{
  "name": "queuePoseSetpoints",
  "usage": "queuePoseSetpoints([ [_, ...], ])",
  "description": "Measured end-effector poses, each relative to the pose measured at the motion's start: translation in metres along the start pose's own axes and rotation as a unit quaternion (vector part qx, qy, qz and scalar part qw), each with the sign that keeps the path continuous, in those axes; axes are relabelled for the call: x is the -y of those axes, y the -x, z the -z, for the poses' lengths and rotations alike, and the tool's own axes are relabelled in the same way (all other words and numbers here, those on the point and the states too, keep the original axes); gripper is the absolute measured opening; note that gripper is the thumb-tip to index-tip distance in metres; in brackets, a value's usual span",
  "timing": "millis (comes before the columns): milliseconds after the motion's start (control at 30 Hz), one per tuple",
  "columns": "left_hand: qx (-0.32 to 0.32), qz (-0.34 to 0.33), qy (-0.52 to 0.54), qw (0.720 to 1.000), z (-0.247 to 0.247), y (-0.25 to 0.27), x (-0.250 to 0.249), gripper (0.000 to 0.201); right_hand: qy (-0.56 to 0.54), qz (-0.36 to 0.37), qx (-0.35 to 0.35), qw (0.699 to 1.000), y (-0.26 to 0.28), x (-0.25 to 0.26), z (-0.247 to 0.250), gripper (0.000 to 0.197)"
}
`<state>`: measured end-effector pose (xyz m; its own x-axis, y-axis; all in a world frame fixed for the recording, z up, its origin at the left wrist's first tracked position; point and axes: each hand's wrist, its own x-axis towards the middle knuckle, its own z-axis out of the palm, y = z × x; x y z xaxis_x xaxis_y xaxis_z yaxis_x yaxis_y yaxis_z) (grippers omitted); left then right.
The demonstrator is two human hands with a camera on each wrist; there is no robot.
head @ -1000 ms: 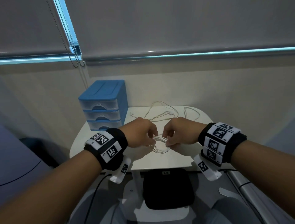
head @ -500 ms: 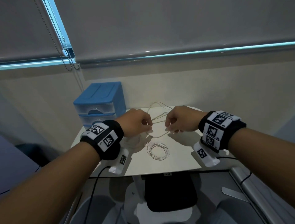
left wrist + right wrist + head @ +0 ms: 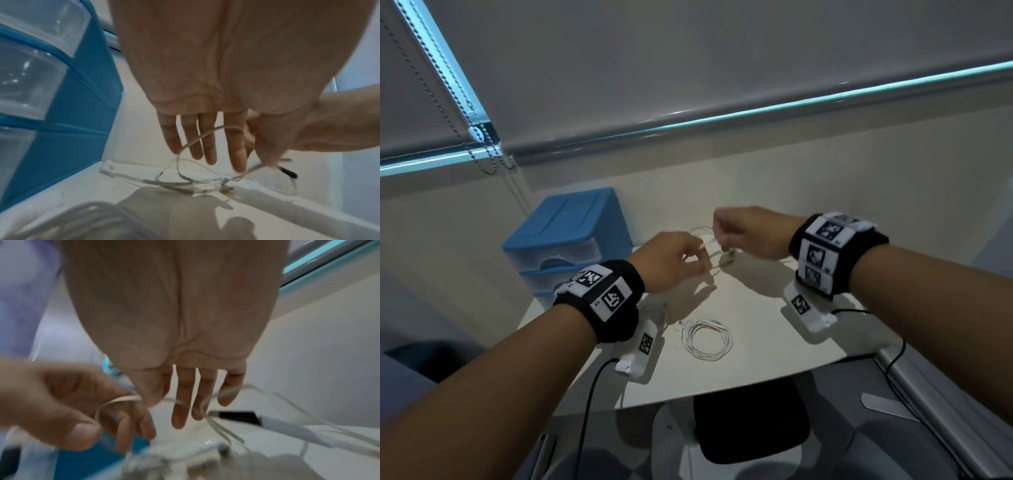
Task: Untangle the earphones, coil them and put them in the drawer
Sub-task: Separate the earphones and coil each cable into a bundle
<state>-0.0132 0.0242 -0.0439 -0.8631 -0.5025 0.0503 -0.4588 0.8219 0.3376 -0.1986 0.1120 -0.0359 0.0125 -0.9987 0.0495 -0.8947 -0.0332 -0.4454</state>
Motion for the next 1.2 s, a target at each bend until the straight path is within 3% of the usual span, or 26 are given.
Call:
queuePoseSetpoints([
  [67, -0.083, 0.005, 0.090, 0.993, 0.006, 0.000, 0.002, 0.031, -0.061, -0.007, -0.041, 0.997, 0.003, 0.003, 0.020, 0.007],
  [167, -0.173, 0.011, 0.169, 0.970, 0.016, 0.001, 0.002, 0.040, -0.067, 0.003, -0.058, 0.996, 0.006, 0.003, 0.042, 0.010],
  [267, -0.242, 0.036, 0.113, 0.963, 0.020, 0.001, 0.004, 0.036, -0.088, 0.000, -0.070, 0.994, 0.009, -0.001, 0.054, 0.007],
  [367, -0.292, 0.080, 0.066, 0.951, 0.022, 0.003, 0.007, 0.034, -0.199, -0.007, -0.117, 0.973, 0.014, -0.001, 0.059, 0.008],
  [500, -0.274, 0.099, 0.103, 0.951, 0.024, 0.007, 0.005, 0.032, -0.321, -0.011, -0.137, 0.937, 0.018, 0.006, 0.064, 0.014],
  [667, -0.261, 0.101, 0.139, 0.950, 0.028, 0.010, -0.002, 0.029, -0.390, -0.011, -0.120, 0.913, 0.023, 0.016, 0.077, 0.031],
  [833, -0.236, 0.072, 0.120, 0.961, 0.034, 0.013, -0.011, 0.013, -0.385, 0.003, -0.087, 0.919, 0.029, 0.022, 0.082, 0.048],
  [967, -0.175, 0.005, 0.208, 0.962, 0.035, 0.013, -0.030, 0.030, -0.370, 0.027, -0.056, 0.927, 0.031, 0.029, 0.078, 0.046],
  [1033, -0.161, -0.005, 0.235, 0.959, 0.033, 0.011, -0.039, 0.025, -0.361, 0.032, -0.041, 0.931, 0.031, 0.032, 0.075, 0.047],
  [1100, -0.197, -0.011, 0.189, 0.962, 0.035, 0.010, -0.042, 0.019, -0.339, 0.030, -0.039, 0.940, 0.032, 0.032, 0.073, 0.046],
  [1200, -0.249, 0.003, 0.193, 0.949, 0.040, 0.010, -0.036, 0.028, -0.316, 0.005, -0.065, 0.947, 0.037, 0.025, 0.067, 0.039],
])
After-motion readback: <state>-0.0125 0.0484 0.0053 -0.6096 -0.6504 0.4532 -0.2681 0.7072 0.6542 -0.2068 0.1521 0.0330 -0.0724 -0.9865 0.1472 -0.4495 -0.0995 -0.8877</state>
